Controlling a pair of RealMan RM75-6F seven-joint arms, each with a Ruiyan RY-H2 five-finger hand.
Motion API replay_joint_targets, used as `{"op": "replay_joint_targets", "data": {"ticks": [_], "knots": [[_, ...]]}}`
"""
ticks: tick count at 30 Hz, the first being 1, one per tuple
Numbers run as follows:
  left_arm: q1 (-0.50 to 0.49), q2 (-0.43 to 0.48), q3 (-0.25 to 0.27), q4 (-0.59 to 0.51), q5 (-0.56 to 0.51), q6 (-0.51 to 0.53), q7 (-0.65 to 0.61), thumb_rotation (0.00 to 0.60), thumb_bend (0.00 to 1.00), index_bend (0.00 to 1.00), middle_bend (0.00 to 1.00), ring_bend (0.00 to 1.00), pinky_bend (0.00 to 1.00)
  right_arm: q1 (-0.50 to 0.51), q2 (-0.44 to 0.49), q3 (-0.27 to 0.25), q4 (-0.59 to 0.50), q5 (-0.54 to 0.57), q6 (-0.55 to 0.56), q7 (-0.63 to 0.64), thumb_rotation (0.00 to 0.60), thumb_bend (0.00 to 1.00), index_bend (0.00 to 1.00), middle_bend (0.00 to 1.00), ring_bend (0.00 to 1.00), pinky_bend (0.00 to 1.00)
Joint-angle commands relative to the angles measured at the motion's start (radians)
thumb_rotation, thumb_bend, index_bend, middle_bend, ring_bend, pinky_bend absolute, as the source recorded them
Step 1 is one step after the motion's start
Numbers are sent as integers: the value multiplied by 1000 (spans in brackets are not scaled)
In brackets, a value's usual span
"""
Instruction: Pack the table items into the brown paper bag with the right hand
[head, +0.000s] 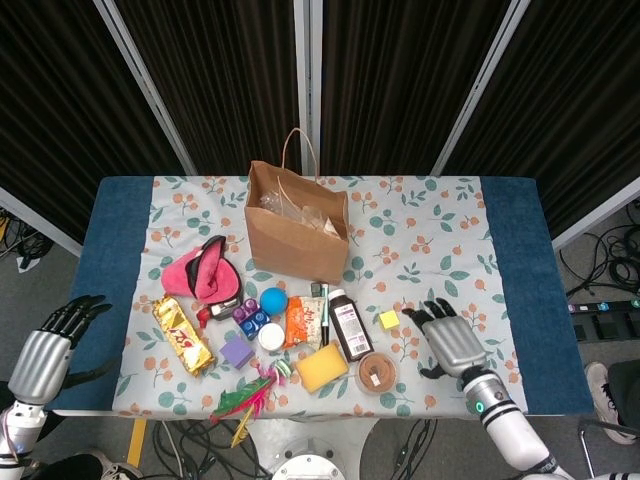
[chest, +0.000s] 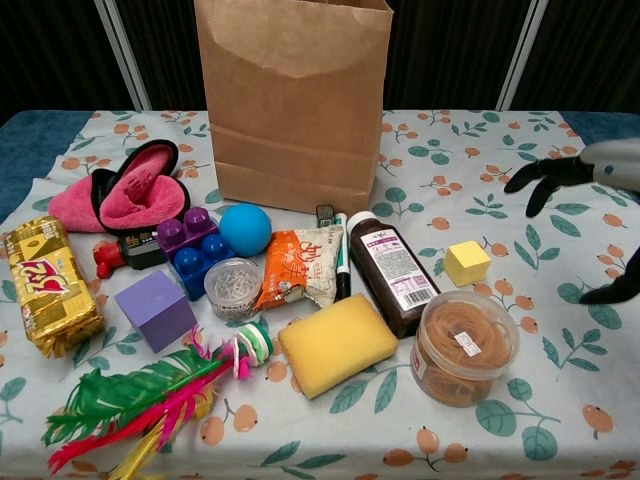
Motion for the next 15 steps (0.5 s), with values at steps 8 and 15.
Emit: {"op": "replay_joint_targets", "data": {"ticks": [8,15], "knots": [[5,-4,-7,18,-7,11,-8,600,113,262,266,174,251,43,-91,-56,-48,40,-30,-160,600,0,124,183,37,0],[9,-10,-14,43,-10,24,-17,600,114,263,266,172,246,51,-202,-34,30,19,-18,-165,600,0,112,122,0,0]]}}
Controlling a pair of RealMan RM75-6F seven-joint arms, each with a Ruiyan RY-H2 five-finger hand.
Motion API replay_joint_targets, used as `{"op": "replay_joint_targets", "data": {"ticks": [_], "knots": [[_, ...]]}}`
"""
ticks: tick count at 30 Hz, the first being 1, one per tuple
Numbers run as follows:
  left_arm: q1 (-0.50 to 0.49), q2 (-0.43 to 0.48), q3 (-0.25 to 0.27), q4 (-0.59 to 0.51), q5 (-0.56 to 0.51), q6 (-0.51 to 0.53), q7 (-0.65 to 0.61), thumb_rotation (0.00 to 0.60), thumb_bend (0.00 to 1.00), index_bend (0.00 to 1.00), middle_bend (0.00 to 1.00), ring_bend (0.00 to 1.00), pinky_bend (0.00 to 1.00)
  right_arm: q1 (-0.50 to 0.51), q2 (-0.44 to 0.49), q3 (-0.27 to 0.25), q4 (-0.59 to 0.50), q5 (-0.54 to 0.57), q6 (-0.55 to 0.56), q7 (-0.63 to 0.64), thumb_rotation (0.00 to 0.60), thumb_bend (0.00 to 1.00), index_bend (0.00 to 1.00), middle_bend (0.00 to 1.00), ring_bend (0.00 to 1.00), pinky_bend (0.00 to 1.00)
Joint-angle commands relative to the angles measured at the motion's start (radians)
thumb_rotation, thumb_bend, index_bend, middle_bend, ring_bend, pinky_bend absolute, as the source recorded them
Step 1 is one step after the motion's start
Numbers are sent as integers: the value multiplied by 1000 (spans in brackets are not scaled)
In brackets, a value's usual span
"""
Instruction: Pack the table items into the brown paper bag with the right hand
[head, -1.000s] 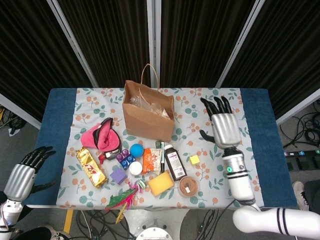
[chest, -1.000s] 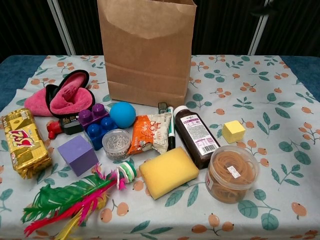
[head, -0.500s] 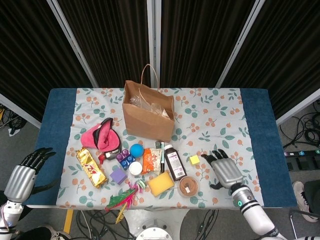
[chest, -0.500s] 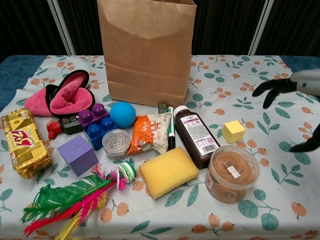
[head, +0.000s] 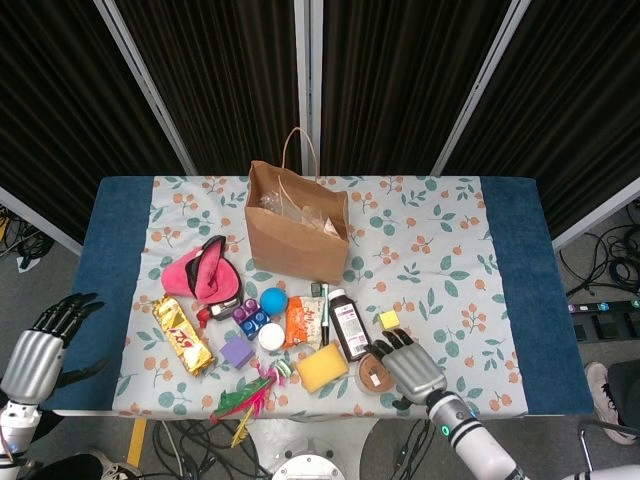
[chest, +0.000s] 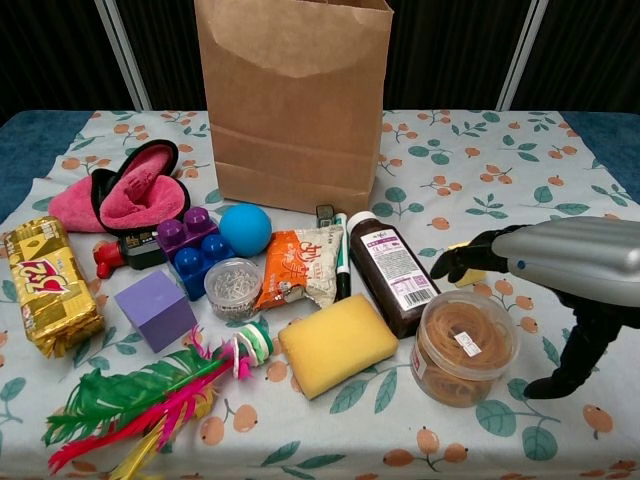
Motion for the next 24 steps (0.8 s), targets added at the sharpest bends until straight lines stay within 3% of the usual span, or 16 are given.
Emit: {"op": "replay_joint_targets", "data": {"ticks": [1,7,11,17,24], "knots": [[1,0,-3,6,-3,2,-5,600,114,263,266,171,246,4,-44,8,38,-20,10,-8,600,0,109,114,0,0],[3,-1,-3,15,-8,1,-16,600,113,263,266,170,246,7,-78,2,62,2,20,-29,600,0,107,125,0,0],[3,-3,-3,19,-9,-1,-19,600,113,263,266,170,246,5,-95,-4,72,11,32,-42,600,13,129,187,34,0],[4,-5,-1,18,-10,-3,-29,600,113,263,266,170,246,-2,-119,-4,79,9,51,-40,600,89,281,278,117,0],[4,-2,0,18,-6,0,-32,600,113,263,266,170,246,-35,-129,-3,74,-88,107,-9,600,183,485,423,253,0]]}}
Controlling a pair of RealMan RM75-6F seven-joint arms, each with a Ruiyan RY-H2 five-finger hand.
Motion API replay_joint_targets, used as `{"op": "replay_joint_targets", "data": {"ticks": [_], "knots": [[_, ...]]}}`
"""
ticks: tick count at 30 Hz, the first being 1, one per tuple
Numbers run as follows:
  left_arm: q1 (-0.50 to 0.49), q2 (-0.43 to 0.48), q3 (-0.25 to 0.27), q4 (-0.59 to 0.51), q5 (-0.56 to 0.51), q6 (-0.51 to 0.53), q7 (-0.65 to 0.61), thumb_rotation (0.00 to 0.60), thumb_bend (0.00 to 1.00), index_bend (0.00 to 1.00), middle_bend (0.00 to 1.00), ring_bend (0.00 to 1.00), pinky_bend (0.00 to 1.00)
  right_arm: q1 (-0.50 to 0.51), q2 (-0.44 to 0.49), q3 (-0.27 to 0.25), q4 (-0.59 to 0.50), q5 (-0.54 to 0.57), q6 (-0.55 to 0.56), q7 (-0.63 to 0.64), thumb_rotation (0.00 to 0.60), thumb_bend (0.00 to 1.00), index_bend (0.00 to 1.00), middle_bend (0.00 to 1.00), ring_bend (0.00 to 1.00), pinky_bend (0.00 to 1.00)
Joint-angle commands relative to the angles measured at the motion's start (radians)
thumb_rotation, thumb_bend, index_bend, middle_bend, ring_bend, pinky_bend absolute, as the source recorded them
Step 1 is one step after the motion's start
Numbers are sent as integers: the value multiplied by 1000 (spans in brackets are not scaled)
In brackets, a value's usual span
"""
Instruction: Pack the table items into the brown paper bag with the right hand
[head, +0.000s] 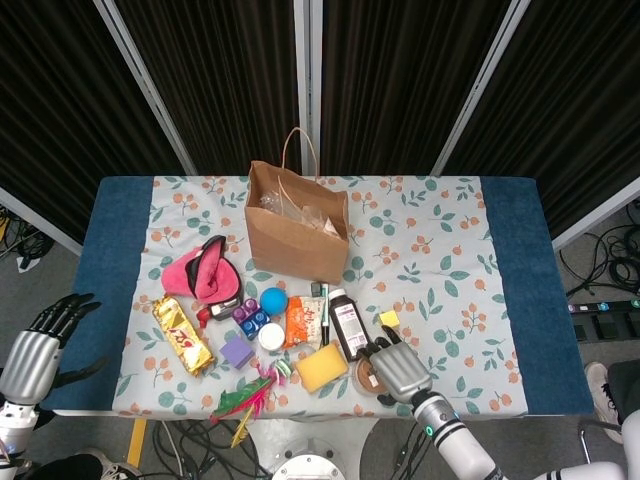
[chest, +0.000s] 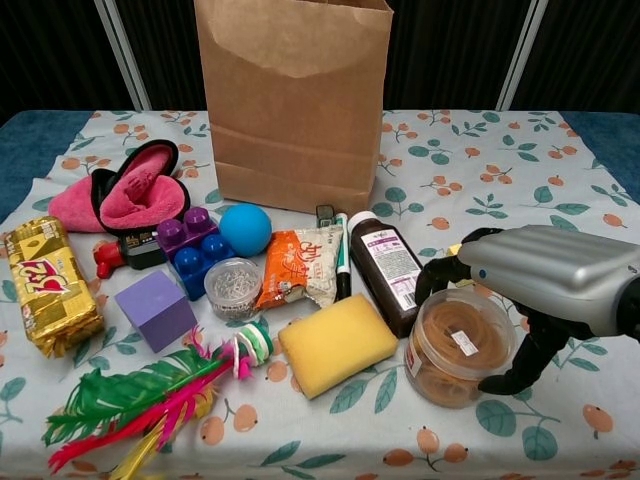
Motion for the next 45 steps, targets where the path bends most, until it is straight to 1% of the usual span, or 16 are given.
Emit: {"op": "replay_joint_targets", "data": {"ticks": [1,3,5,8,12,14,17,20,22,25,29,34,37,42,44,45], "knots": [[-1,1,-1,-2,0,1,-1,600,114,263,266,170,246,-20,8,2,-20,-52,33,21,600,187,495,430,259,0],[-1,1,-1,-4,1,1,0,600,114,263,266,170,246,-26,24,10,-47,-82,50,30,600,191,500,433,262,0],[-2,2,-1,-8,2,1,0,600,114,263,266,170,246,-31,51,33,-91,-128,77,43,600,193,502,434,262,0],[-3,4,-2,-14,5,2,2,600,114,262,266,170,246,-28,99,91,-169,-187,119,53,600,195,506,436,262,0],[-5,5,-2,-20,5,1,3,600,113,263,266,170,246,3,153,209,-255,-207,158,37,600,198,511,439,262,0],[-5,6,-2,-22,6,1,4,600,114,263,266,170,246,35,162,291,-264,-200,173,18,600,202,511,440,262,0],[-5,10,-1,-24,8,1,4,600,113,263,266,170,246,103,141,422,-218,-160,183,-8,600,208,511,442,263,0],[-6,14,-4,-29,7,1,6,600,113,263,266,170,246,188,94,550,-162,-47,175,-9,600,211,511,442,263,0],[-7,15,-6,-32,4,0,7,600,113,263,266,170,246,252,57,617,-101,11,176,-27,600,214,511,442,263,0],[-8,17,-6,-34,1,-4,8,600,114,263,266,170,246,331,-2,674,9,50,188,-43,600,214,511,442,263,0],[-8,18,-6,-34,0,-7,10,600,113,263,266,170,246,402,-58,703,160,83,193,-54,600,216,511,442,263,0],[-8,18,-8,-33,-8,-13,9,600,114,263,266,170,246,449,-114,697,313,121,172,-19,600,220,511,441,263,0],[-12,19,-12,-36,-7,-13,12,600,114,263,266,170,246,461,-139,673,370,123,164,-5,600,221,511,440,263,0],[-17,20,-17,-36,-11,-20,10,600,114,263,266,170,246,462,-164,641,419,132,158,13,600,221,514,426,260,0],[-17,18,-16,-32,-12,-22,8,600,114,263,266,170,246,461,-162,641,412,164,129,27,600,209,486,389,227,0],[-17,17,-15,-31,-13,-23,6,600,113,263,266,170,246,460,-157,640,405,177,115,29,600,193,442,348,187,0]]}}
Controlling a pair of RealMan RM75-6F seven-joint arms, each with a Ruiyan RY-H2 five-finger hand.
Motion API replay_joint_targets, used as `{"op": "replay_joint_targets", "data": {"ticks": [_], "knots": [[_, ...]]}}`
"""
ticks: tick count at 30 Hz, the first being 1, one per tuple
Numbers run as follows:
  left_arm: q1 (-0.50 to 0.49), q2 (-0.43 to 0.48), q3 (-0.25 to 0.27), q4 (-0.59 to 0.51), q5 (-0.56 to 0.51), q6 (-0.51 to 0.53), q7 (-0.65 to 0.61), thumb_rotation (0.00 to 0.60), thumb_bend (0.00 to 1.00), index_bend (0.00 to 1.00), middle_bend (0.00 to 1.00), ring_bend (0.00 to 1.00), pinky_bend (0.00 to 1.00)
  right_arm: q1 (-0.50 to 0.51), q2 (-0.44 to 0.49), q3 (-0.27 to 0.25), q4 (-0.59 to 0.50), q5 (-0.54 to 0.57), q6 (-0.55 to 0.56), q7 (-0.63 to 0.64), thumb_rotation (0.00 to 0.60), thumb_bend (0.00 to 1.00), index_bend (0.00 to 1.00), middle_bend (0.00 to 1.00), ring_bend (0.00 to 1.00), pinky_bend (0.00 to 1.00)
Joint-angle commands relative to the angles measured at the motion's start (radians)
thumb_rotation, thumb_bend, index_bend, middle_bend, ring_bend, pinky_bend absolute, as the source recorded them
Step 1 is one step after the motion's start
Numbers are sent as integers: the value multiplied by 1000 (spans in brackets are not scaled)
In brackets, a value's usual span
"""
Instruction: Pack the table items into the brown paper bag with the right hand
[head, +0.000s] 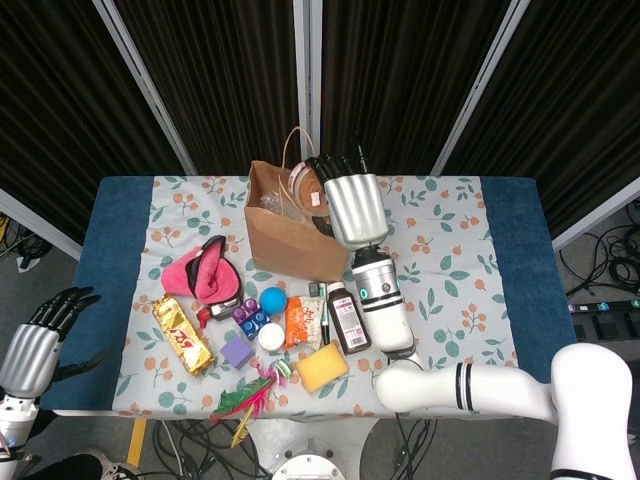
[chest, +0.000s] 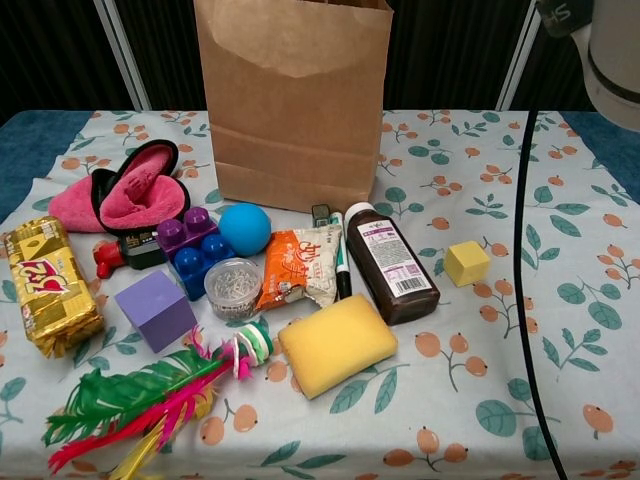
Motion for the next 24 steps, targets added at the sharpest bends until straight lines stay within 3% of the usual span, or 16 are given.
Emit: {"op": "replay_joint_targets", "data": {"ticks": [1,4,8,18,21,24], "knots": [[1,-2,3,3,-1,-3,-3,600,114,263,266,170,246,0,15,-5,-20,42,-48,13,600,162,372,291,134,0],[4,-4,6,7,-1,-3,-4,600,113,263,266,170,246,1,44,-12,-45,55,-81,13,600,95,216,182,27,0],[3,-3,4,6,0,0,-4,600,114,263,266,170,246,-1,76,-7,-75,84,-81,5,600,67,106,125,0,0],[6,0,9,-4,8,6,4,600,114,263,266,170,246,-45,159,-8,-183,99,-36,38,600,68,48,108,0,0],[5,3,8,-8,6,3,2,600,113,263,266,170,246,-102,219,-42,-262,31,6,61,600,70,49,142,1,0],[2,3,8,-10,9,1,2,600,114,263,266,170,246,-187,301,-112,-361,11,37,61,600,63,102,195,41,0]]}}
